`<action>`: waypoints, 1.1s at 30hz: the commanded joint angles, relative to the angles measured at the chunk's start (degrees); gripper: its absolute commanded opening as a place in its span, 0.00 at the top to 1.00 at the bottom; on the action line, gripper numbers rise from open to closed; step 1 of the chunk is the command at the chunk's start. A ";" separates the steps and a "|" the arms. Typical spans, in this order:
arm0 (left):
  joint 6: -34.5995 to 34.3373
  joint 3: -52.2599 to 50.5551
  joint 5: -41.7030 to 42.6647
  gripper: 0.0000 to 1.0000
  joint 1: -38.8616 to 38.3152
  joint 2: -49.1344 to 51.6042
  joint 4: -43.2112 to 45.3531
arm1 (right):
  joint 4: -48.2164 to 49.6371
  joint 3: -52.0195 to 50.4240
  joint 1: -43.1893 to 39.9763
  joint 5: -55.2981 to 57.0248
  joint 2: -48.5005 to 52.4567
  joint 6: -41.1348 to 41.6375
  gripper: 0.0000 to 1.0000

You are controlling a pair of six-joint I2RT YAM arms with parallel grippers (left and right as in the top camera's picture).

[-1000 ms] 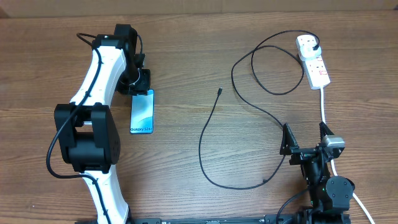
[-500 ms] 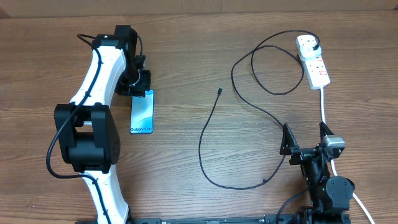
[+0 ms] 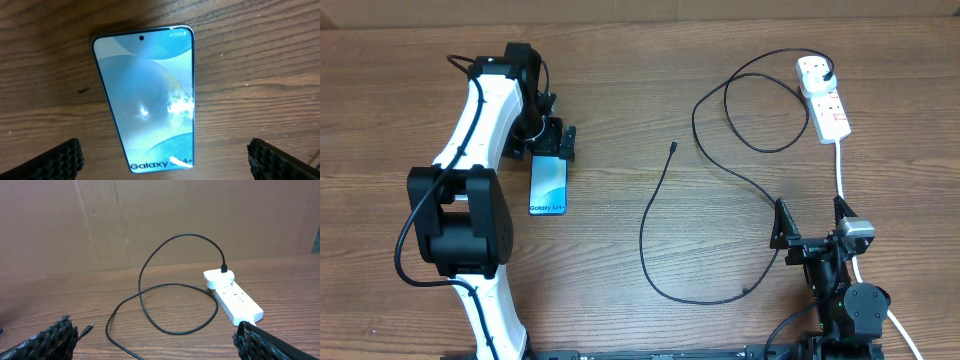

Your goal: Plug charger to phone and switch on socket

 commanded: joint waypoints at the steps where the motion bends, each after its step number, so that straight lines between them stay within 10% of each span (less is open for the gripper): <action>1: 2.62 -3.89 -0.68 0.00 0.28 -0.33 1.20 | 0.26 -0.57 0.28 -0.09 -0.42 0.15 0.00; 33: -6.34 -14.75 -3.15 0.16 0.33 -0.33 13.64 | 0.24 -0.59 0.28 -0.09 -0.42 0.15 0.00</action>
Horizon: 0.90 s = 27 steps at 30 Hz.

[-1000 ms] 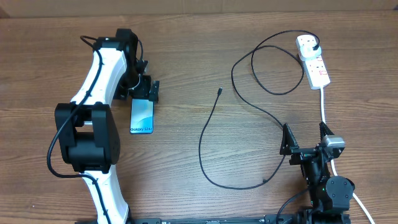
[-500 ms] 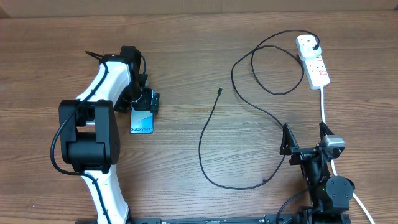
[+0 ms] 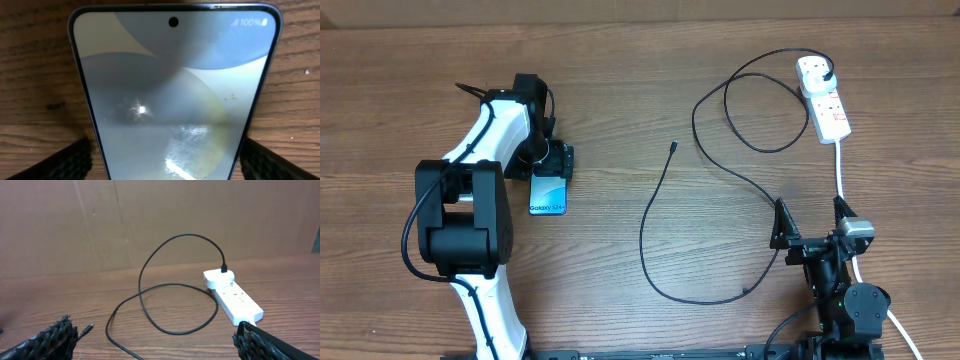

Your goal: Plug charger to phone and switch on socket

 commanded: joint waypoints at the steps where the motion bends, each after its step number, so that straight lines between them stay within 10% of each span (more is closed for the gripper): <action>1: -0.44 -0.90 -0.31 0.18 0.33 -0.33 -0.17 | 0.26 -0.59 0.28 -0.09 -0.42 0.15 0.00; 7: -0.46 -0.90 -0.28 0.42 0.33 -0.33 -0.04 | 0.26 -0.59 0.28 -0.09 -0.42 0.15 0.00; 27: -0.46 1.42 -0.35 0.39 0.33 -0.33 -2.12 | 0.26 -0.59 0.28 -0.09 -0.42 0.15 0.00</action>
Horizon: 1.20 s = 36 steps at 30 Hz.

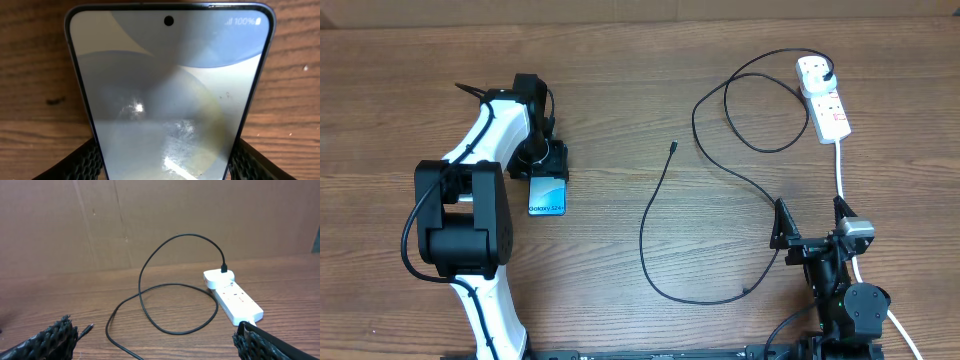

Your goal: Plug charger to phone and switch on socket

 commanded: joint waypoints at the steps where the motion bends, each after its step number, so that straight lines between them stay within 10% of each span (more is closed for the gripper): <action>1: -0.35 1.97 -0.39 0.40 0.33 -0.15 -1.79 | 0.28 -0.57 0.26 -0.09 -0.42 0.15 0.00; 18: -0.35 14.80 -0.39 0.49 0.33 -0.17 -10.93 | 0.28 -0.59 0.26 -0.09 -0.42 0.15 0.00; 36: -0.35 15.76 -0.42 0.80 0.33 -0.17 -11.54 | 0.31 -0.57 0.26 -0.09 -0.42 0.15 0.00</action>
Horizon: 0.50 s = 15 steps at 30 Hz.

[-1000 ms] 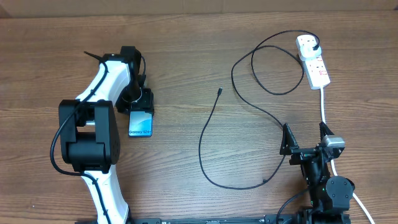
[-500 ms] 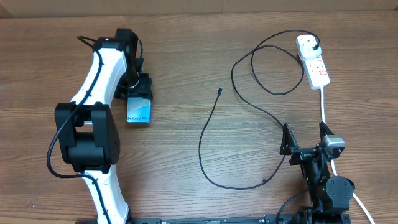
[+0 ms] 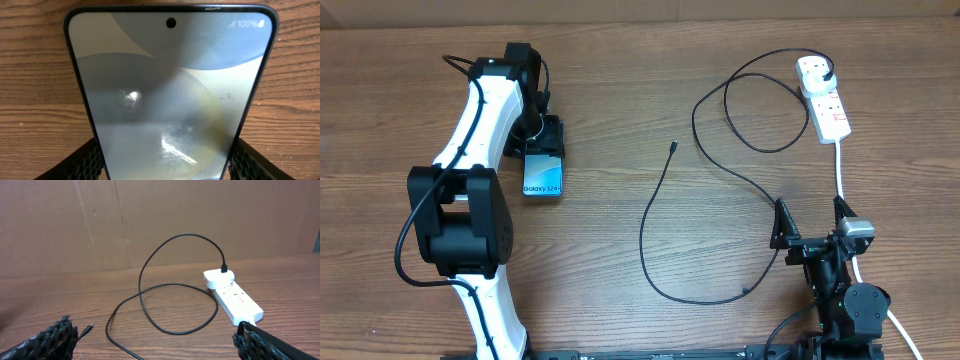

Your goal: Plug charger to phone and switch on socket

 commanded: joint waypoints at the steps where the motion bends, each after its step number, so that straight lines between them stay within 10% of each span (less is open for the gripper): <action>1: -0.35 1.95 -0.39 0.82 0.31 -0.28 -0.20 | 0.26 -0.55 0.28 -0.09 -0.42 0.13 0.00; 15: -0.39 4.11 -0.37 0.96 0.31 -0.28 -1.81 | 0.28 -0.55 0.28 -0.09 -0.42 0.13 0.00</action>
